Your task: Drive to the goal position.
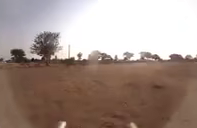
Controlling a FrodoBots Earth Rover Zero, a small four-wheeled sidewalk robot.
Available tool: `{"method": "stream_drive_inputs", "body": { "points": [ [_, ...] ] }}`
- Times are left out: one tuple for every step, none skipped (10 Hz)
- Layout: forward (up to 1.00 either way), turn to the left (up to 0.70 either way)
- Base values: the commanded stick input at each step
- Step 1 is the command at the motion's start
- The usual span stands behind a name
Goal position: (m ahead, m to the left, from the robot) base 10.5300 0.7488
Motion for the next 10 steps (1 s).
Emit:
{"method": "stream_drive_inputs", "body": {
  "points": [
    [0.70,0.00],
    [0.70,0.00],
    [0.70,0.00],
    [0.70,0.00],
    [0.70,0.00],
    [0.70,0.00],
    [0.70,0.00],
    [0.70,0.00],
    [0.70,0.00],
    [0.70,0.00]
  ]
}}
